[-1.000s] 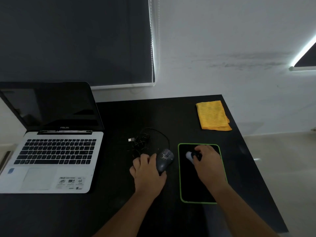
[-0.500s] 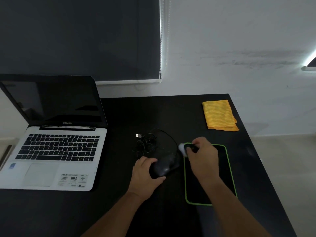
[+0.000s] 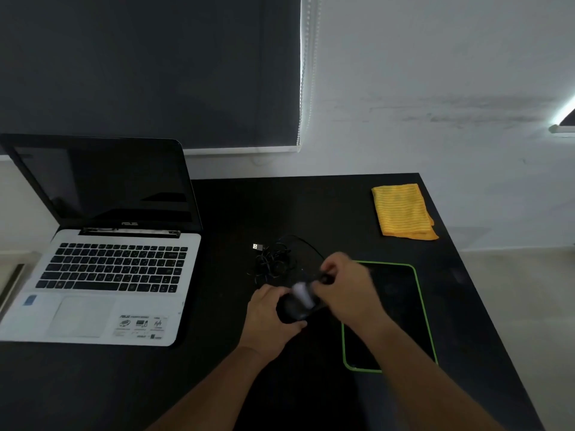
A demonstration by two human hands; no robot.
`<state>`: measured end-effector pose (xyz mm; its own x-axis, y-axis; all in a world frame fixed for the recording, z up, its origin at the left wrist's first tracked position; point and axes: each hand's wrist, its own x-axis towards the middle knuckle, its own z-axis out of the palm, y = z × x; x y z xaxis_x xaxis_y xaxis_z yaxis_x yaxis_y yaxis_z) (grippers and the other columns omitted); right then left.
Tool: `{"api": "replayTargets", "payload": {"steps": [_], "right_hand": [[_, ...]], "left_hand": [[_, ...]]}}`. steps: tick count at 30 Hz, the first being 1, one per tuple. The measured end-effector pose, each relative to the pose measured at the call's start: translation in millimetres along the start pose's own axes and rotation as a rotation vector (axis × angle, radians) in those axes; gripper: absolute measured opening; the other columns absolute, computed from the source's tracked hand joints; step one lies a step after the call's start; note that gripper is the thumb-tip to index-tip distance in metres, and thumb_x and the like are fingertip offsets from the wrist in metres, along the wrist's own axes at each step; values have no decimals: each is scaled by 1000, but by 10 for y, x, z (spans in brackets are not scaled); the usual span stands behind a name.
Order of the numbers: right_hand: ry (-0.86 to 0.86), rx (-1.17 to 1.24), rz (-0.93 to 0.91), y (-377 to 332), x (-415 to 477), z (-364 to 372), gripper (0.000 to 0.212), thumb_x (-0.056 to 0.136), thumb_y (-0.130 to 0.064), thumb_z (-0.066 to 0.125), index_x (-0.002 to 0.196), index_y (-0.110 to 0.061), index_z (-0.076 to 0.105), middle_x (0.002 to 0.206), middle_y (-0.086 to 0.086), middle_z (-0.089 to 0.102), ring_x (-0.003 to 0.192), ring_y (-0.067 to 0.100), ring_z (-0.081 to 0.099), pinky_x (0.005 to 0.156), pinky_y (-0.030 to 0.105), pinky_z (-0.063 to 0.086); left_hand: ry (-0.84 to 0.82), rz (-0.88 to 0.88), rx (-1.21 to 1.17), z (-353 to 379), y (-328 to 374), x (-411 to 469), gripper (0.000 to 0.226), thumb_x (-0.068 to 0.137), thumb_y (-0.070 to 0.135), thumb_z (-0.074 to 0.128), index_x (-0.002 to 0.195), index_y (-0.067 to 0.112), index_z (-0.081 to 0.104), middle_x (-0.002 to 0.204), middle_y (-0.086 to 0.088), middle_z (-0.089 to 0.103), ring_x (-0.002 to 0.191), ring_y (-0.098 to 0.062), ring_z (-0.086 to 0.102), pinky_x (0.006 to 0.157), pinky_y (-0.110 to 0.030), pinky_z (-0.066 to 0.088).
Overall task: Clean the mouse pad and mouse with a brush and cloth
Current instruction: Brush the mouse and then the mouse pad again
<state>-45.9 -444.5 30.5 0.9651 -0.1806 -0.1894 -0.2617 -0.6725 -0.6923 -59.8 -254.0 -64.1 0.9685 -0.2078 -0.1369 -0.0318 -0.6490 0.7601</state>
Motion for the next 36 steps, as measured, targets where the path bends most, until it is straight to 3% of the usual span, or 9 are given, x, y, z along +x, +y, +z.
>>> {"api": "replayTargets", "payload": {"steps": [3,8,12,17,20,22,26,31,36], "right_hand": [[186,34,73,56,53,-179,32,82,-23,83,105,-20,60,93,-5,66,78,8,64,61,21,52],[-21,70,7,-71,-114,138,30,77,-23,85,93,-23,59,85,-9,64,75,5,62,58,12,46],[218,30,102,7,25,-91,31,83,-24,80,98,-24,53,89,-3,64,77,12,62,61,25,51],[5,18,14,-170,-99,178,27,79,-22,82,91,-21,57,83,-7,63,71,6,60,56,16,45],[162,-133,38,-92,23,27,28,84,-22,78,93,-24,51,86,-4,59,73,11,57,59,25,46],[204,-53,55,-85,56,-92,30,84,-25,79,94,-24,51,88,-3,60,73,8,57,58,22,43],[-47,16,-39,-183,-75,157,28,79,-24,82,89,-24,56,81,-9,61,69,2,59,53,12,44],[183,-55,17,-63,45,-86,28,83,-29,80,92,-25,54,88,-5,61,78,12,62,67,32,56],[-133,18,-151,-182,-222,196,24,80,-23,79,89,-26,57,83,-8,64,73,12,62,61,27,54]], "left_hand": [[36,0,13,8,8,-3,66,64,42,94,120,32,62,113,20,53,109,-3,50,101,-34,49],[15,-30,-7,20,-2,16,63,63,44,92,115,35,59,111,21,52,107,-4,51,99,-34,50],[29,-85,-49,13,45,-25,86,64,37,96,134,33,48,115,20,53,109,-2,50,98,-21,42],[30,-151,-157,29,30,-30,111,60,34,99,147,37,31,122,19,58,119,-6,55,107,-31,45],[32,-146,-131,22,57,-32,110,62,33,99,148,34,31,119,19,57,114,-4,53,104,-26,43],[38,-141,-131,13,77,-43,108,62,33,98,148,32,32,118,19,57,112,-1,52,102,-23,42],[20,-159,-157,11,53,-31,107,61,36,98,145,37,32,126,18,56,121,-5,54,109,-32,45],[35,-125,-116,-1,87,-49,101,63,34,97,143,32,35,118,19,54,113,-4,51,106,-30,45],[-3,-171,-163,-7,76,-12,100,63,37,97,142,32,36,128,14,55,122,-10,54,108,-34,47]]}}
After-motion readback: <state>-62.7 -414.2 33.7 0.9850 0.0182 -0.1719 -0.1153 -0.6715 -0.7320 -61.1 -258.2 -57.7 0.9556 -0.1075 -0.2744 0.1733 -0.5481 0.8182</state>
